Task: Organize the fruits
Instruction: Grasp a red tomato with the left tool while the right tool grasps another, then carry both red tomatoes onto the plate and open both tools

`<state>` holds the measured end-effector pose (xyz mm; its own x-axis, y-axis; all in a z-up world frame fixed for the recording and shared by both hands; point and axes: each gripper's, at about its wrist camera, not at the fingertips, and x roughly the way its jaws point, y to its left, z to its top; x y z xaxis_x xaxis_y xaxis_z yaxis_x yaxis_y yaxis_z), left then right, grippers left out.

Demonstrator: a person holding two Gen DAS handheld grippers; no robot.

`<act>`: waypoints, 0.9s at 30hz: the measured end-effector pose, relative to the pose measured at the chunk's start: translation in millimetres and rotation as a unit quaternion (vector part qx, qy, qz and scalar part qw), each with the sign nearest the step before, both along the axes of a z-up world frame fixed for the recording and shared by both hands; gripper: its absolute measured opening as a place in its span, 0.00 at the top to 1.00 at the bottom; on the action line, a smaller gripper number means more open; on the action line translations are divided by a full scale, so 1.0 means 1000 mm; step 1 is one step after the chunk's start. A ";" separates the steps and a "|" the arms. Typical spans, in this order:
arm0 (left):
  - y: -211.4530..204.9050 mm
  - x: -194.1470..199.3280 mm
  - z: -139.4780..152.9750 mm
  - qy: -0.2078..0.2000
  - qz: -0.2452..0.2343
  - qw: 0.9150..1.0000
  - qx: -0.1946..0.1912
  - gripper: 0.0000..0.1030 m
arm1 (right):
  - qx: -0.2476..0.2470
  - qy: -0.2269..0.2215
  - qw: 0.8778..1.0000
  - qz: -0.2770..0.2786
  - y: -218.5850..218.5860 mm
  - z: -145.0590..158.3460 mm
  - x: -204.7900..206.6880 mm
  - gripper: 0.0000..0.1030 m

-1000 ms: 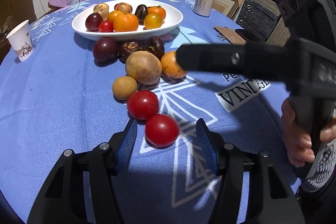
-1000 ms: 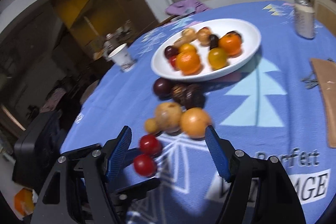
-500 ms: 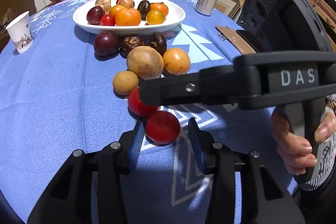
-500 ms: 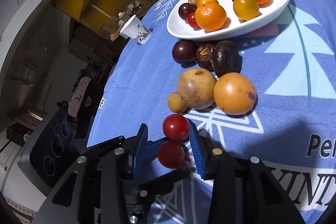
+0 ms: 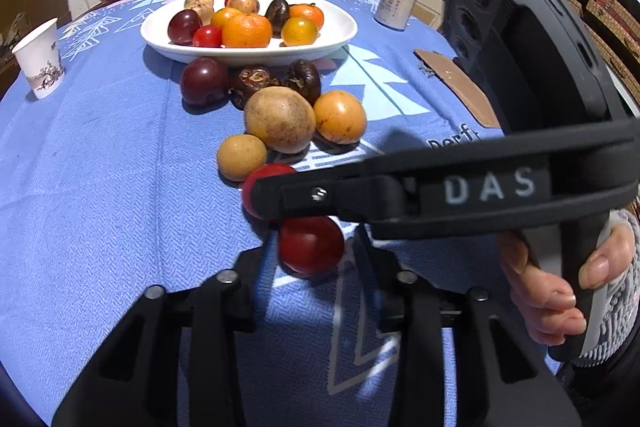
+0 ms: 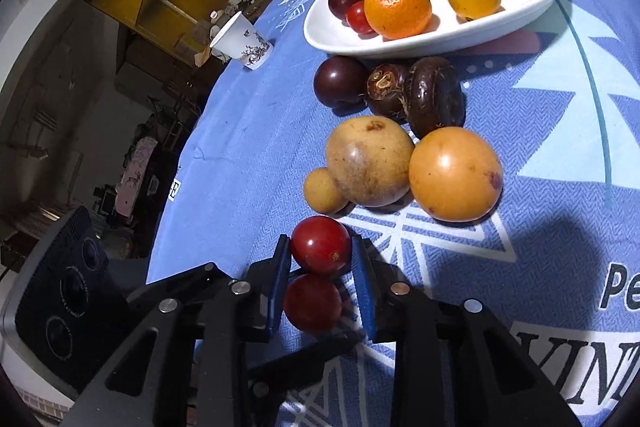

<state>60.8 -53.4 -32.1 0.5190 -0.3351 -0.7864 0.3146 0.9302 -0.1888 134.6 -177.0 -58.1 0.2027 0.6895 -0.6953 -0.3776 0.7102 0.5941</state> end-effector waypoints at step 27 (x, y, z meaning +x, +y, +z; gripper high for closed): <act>0.032 0.022 0.084 -0.163 0.146 0.973 0.077 0.70 | -0.115 -0.272 0.940 -0.170 -0.052 0.085 -0.026 0.70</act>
